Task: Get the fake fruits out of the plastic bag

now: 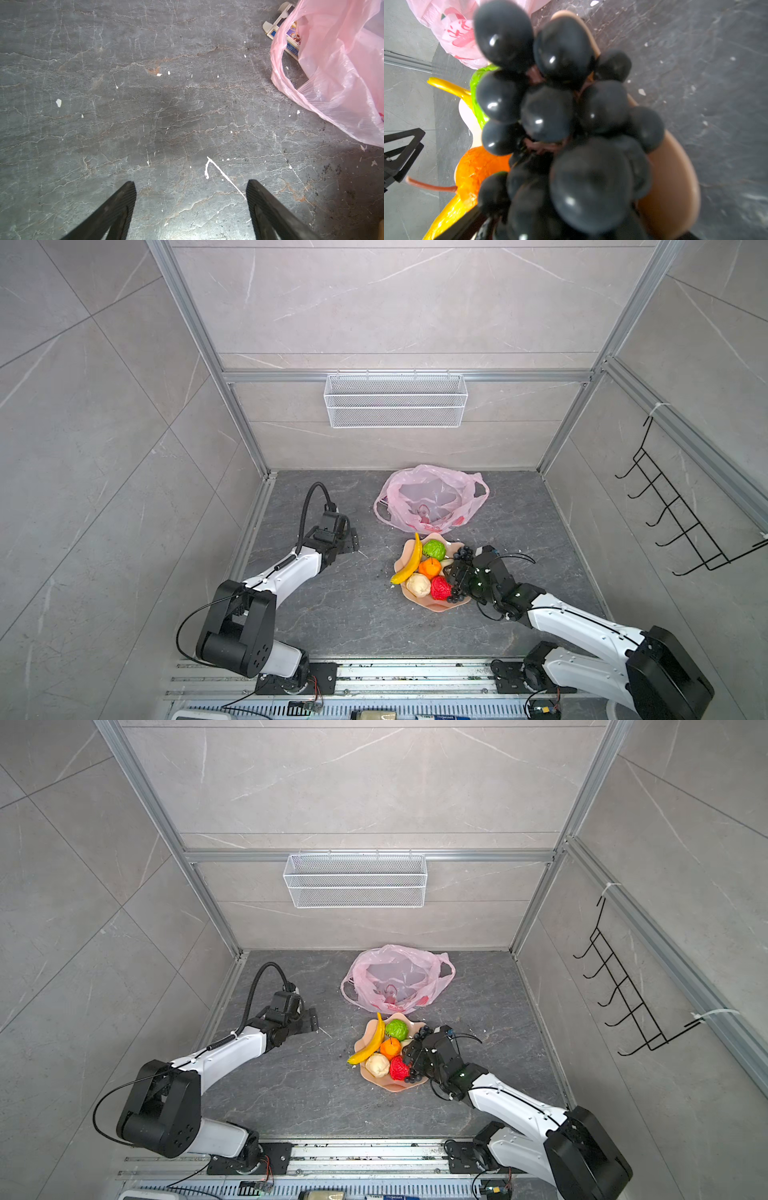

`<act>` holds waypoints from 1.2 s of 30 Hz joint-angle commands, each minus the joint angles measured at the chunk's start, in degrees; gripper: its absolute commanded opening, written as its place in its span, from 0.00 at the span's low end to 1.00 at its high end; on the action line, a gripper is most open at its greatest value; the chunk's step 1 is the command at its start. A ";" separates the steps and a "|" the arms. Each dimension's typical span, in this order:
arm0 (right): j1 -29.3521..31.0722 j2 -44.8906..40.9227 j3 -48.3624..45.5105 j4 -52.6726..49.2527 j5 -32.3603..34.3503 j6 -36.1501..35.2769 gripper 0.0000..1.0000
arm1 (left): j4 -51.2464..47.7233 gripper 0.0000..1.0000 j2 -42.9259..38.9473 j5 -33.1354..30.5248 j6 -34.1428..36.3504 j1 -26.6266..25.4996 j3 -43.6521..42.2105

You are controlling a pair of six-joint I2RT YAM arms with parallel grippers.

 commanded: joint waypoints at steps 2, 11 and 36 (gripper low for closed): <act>1.01 3.84 2.69 5.15 -1.10 -1.20 1.00 | 1.90 0.86 -2.51 -0.67 -1.05 0.85 -0.57; 4.21 10.51 8.06 6.02 0.35 -2.51 1.00 | 2.07 0.86 -2.78 -0.84 -1.02 1.30 -1.10; 7.54 11.53 11.08 -0.31 5.69 -4.18 1.00 | 3.20 0.86 -3.31 -1.72 -1.26 1.80 -2.30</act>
